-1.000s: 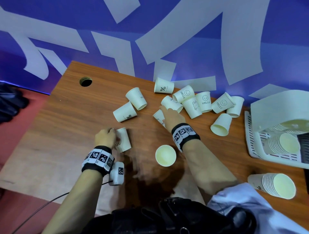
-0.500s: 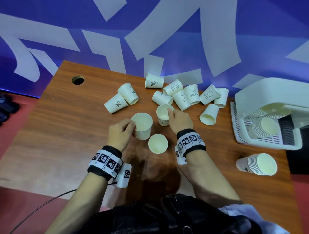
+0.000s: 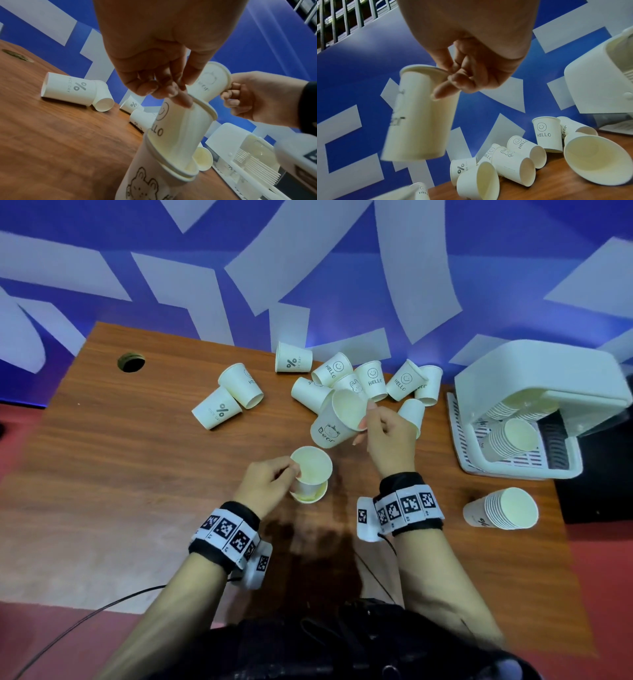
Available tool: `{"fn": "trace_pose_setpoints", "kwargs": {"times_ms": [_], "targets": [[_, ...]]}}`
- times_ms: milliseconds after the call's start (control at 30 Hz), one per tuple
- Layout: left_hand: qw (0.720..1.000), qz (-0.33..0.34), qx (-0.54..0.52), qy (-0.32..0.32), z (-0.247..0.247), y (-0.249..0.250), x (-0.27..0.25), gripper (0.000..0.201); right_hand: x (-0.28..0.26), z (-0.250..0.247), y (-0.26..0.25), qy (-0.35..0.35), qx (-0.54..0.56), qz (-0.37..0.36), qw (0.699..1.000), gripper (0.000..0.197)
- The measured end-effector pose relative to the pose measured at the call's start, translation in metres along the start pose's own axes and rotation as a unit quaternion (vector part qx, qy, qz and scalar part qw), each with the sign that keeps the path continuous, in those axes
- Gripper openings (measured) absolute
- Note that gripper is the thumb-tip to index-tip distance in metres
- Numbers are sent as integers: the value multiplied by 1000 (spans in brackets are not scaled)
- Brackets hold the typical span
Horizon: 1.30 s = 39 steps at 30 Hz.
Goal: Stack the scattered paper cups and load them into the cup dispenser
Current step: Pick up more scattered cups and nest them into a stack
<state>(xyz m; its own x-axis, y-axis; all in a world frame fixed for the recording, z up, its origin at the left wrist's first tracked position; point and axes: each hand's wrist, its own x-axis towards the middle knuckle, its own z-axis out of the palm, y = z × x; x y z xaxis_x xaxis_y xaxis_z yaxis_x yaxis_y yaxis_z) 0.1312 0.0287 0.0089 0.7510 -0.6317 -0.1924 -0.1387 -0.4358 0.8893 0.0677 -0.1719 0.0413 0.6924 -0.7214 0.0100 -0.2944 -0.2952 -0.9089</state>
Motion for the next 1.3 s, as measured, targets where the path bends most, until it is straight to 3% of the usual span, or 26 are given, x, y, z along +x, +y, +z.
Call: {"fn": "trace_pose_setpoints", "kwargs": {"times_ms": [167,500,667,800,900,1033,1167,1300], "targets": [[999,-24,-21,44,-6,-5,8,25,-16,-3,2,-103,28,-14,994,44],[983,-91,-23,156,-33,-32,66,22,-14,11,23,-282,-68,45,956,44],[977,-121,98,146,-50,-41,97,30,11,24,24,-250,-96,67,961,43],[944,-190,247,107,-56,-45,115,37,40,38,32,-228,-163,41,959,36],[928,-231,276,101,-57,-46,125,36,64,57,45,-242,-182,41,952,25],[914,-249,307,90,-55,-47,130,32,82,79,59,-265,-225,58,936,40],[908,-259,318,87,-55,-51,132,55,85,81,52,-333,-274,100,897,52],[907,-264,316,94,-59,-49,130,31,85,81,47,-361,-286,92,883,58]]}}
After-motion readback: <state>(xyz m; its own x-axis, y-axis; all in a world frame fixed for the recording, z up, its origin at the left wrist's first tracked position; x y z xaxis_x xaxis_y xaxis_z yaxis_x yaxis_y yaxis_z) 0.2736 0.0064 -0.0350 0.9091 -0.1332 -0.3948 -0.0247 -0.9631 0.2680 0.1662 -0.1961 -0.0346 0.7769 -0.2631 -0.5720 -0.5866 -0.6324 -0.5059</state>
